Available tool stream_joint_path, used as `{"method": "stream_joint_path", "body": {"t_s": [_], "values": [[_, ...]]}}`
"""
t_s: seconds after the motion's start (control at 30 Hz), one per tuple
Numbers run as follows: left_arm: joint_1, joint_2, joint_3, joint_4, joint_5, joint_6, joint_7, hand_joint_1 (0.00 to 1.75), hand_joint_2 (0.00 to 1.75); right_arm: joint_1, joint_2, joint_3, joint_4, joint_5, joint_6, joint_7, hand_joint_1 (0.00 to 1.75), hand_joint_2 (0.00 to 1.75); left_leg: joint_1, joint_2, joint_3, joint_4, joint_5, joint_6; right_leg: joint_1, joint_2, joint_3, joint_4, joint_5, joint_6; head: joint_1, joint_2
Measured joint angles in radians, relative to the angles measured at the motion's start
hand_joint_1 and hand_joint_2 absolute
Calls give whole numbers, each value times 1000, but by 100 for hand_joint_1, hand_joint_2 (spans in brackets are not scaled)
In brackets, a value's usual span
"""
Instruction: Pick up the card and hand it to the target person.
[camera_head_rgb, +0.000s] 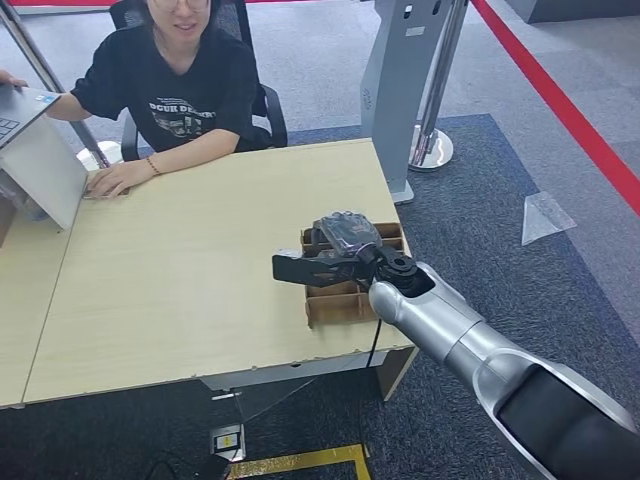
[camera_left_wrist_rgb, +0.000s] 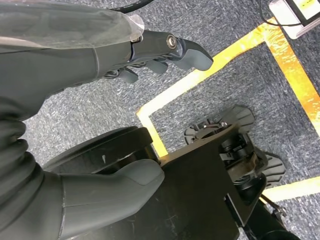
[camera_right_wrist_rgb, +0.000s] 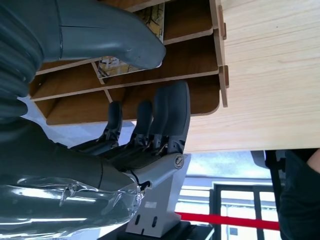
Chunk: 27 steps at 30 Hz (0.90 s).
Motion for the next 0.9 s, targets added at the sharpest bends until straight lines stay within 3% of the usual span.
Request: {"method": "stream_joint_path", "body": {"t_s": [0.3,0.9], "values": [[4,0,0,0,0,0,1,0,175,0,-9,0,-3,0,14,18,105,175,0,0,0,0,0,0,0,0,0,0,0,0,0,0],[9,0,0,0,-12,-1,-1,0,175,1,-47,-3,-3,14,28,52,97,175,0,0,0,0,0,0,0,0,0,0,0,0,0,0]]}}
